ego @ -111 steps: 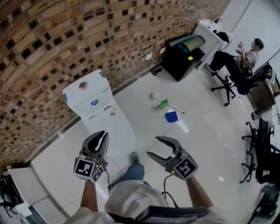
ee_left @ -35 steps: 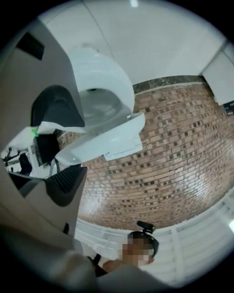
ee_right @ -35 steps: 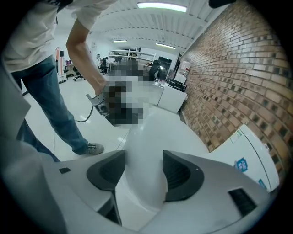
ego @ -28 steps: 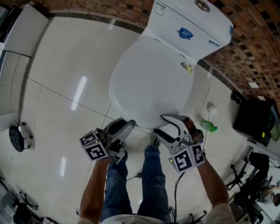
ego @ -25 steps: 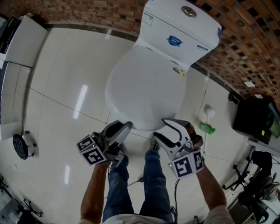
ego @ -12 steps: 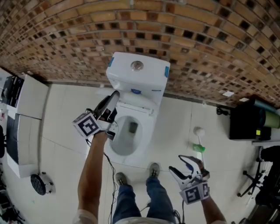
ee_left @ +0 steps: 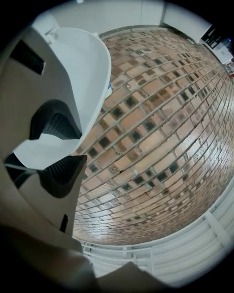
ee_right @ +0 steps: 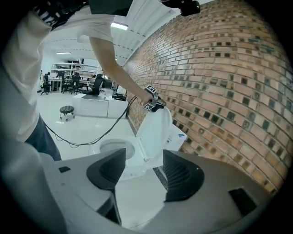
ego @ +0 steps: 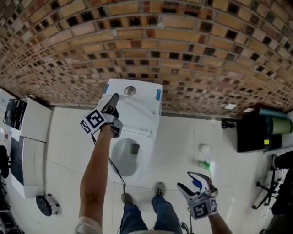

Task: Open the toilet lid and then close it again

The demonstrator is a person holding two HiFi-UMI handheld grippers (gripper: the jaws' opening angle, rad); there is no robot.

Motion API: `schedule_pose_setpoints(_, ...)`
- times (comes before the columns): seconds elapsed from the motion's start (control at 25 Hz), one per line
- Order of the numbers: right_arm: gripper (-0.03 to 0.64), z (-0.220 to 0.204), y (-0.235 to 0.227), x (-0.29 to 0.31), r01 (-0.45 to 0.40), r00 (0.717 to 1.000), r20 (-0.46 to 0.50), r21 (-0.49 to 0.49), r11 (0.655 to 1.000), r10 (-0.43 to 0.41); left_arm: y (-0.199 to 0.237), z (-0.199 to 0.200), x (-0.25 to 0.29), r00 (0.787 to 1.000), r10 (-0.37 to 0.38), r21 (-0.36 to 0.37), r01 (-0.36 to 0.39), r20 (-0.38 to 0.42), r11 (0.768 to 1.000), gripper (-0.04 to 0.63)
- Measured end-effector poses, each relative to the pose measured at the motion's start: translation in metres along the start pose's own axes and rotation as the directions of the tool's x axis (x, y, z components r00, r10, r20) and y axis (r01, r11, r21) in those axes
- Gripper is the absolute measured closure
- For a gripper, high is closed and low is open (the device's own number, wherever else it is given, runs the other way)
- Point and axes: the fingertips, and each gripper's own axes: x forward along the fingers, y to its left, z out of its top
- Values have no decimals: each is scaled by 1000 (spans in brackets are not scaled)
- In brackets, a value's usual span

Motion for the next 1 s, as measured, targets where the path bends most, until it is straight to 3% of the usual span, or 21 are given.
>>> schedule_pose_setpoints(0.28,351,-16,-1,-11,37,999,-15,-3,999,-37,-1,-3,-3,999,-23,28,23,-25,999,480)
schedule_pose_setpoints(0.44,351,10,6,-15,36,999,29,16,999,-36,-1,-5,-15,999,5,104,-1,-33,995,442)
schedule_pose_setpoints(0.56,351,33,15,-19,26,998,62,9,1000,-26,2,2,-32,998,54,150,-56,14,987,442)
schedule_pose_setpoints(0.68,351,47,26,-25,34,996,83,-17,999,-33,-13,6,-65,999,22,205,-31,44,978,442)
schedule_pose_setpoints(0.76,351,56,34,-30,42,994,97,-16,999,-40,-41,1,-104,999,-40,303,29,30,952,442)
schedule_pose_setpoints(0.84,351,70,42,-33,45,992,116,21,999,-47,-76,-5,-153,996,-84,419,76,2,905,442)
schedule_pose_setpoints(1.0,351,116,47,-31,33,977,204,162,986,-66,-142,-3,-252,993,-119,646,102,-18,756,443)
